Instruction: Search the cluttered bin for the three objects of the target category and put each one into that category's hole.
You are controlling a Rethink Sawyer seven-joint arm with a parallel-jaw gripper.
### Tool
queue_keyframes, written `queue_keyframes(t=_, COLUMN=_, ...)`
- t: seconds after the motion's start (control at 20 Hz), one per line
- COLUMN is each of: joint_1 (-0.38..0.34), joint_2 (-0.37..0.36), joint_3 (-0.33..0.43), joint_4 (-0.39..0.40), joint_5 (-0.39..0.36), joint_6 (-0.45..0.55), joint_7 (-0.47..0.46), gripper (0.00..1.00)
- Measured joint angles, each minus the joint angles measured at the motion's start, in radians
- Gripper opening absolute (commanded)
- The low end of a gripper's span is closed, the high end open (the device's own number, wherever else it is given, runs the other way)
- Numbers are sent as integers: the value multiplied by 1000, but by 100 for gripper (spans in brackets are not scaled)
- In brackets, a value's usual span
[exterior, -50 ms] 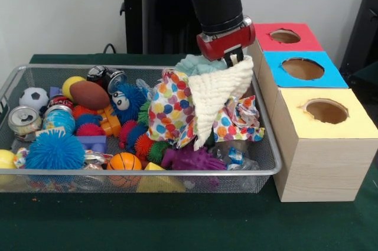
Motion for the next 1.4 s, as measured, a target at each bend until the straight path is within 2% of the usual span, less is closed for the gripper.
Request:
queue_keyframes(t=0.95, joint_1=0, joint_2=1, joint_3=-1, joint_4=4, joint_5=3, joint_6=-24, joint_7=0, gripper=0)
queue_keyframes(t=1.4, joint_1=-10, joint_2=-18, joint_3=-37, joint_4=-2, joint_5=-19, joint_6=-24, joint_7=0, gripper=0)
